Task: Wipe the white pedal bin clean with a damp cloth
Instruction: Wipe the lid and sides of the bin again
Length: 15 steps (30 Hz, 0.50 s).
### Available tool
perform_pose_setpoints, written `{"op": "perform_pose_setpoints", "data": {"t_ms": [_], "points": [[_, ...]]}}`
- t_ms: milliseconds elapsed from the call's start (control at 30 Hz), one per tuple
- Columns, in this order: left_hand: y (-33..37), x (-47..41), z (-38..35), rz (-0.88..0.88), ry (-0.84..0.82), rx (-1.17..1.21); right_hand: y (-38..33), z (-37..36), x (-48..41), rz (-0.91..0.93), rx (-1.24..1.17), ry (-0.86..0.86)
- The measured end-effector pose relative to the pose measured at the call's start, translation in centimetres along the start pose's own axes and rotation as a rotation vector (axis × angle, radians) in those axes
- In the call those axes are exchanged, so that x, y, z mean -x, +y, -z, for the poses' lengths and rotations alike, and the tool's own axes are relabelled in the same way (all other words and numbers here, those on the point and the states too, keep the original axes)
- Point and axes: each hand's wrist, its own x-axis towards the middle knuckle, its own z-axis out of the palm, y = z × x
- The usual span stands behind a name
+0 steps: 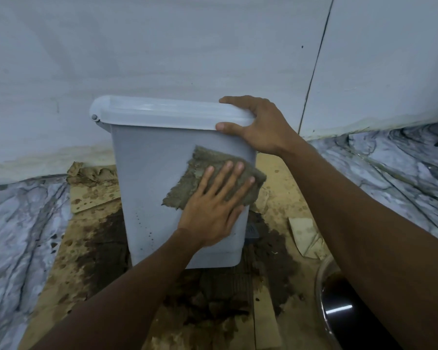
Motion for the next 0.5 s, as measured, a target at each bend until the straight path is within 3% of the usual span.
{"op": "perform_pose_setpoints", "data": {"t_ms": [200, 300, 500], "points": [[1.6, 7.3, -2.5, -0.299, -0.227, -0.029, 0.6, -1.1, 0.6, 0.068, 0.115, 0.052], [1.3, 7.7, -2.4, -0.364, -0.253, -0.036, 0.8, -1.1, 0.7, 0.079, 0.132, 0.067], [-1.7, 0.5, 0.6, 0.074, -0.041, -0.002, 0.8, -1.3, 0.5, 0.079, 0.134, 0.062]]}}
